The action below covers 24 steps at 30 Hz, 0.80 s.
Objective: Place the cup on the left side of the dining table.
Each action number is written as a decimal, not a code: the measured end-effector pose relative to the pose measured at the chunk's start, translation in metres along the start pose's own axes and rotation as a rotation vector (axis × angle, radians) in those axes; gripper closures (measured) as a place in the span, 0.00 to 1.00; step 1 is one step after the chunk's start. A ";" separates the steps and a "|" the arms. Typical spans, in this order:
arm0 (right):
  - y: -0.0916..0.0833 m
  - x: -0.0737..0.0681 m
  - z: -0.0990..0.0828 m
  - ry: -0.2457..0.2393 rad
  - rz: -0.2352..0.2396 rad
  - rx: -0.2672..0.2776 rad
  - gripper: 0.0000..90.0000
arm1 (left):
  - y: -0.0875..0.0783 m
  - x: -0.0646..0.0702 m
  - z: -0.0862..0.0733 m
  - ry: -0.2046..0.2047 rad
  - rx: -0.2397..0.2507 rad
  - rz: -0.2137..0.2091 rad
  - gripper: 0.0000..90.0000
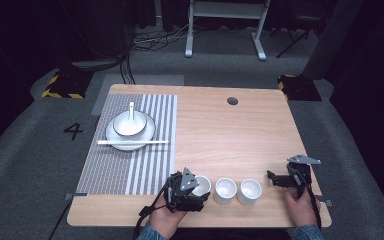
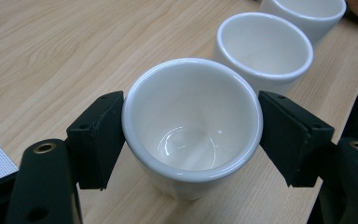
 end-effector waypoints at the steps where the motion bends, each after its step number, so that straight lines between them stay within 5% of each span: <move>1: 0.000 0.000 0.000 0.000 0.000 0.000 0.01 | -0.001 0.000 0.001 0.003 -0.008 -0.004 0.30; 24: 0.000 0.000 0.000 0.000 0.000 0.000 0.01 | -0.036 -0.015 0.025 0.024 0.022 0.065 0.30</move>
Point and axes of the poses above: each handheld gripper's, and its own axes: y roughly forward along the jaws, z roughly out of its top, x roughly to its right, the point moved 4 cm from there along y, roughly forward along the jaws, and after that the axes turned 9 degrees about y, right-handed, at the moved point
